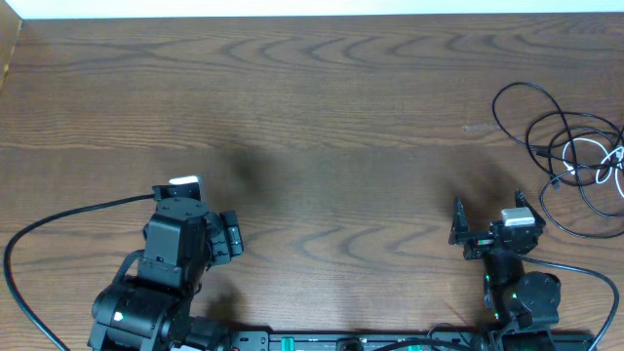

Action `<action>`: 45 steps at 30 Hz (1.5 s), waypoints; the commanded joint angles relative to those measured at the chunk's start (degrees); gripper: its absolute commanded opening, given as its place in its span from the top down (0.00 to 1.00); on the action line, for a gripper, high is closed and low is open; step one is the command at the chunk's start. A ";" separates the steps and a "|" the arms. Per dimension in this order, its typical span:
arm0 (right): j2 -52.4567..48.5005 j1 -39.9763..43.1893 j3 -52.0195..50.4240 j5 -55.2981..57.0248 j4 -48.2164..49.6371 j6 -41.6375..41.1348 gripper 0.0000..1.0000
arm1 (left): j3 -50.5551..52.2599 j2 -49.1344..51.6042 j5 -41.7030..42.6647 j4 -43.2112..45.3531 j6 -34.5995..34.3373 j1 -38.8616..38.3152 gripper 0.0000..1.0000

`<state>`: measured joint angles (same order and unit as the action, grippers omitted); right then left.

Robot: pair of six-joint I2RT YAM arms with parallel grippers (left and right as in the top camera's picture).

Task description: Untangle cables

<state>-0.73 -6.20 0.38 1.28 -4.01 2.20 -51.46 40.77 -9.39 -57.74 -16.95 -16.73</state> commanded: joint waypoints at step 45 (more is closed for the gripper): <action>0.42 -0.22 -0.07 -0.35 -0.31 0.85 0.01 | 33.03 -31.15 11.89 33.75 4.44 18.75 0.11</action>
<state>-0.69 -6.20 0.38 1.08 -4.01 2.37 -22.76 13.23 0.12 -28.84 -13.41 1.06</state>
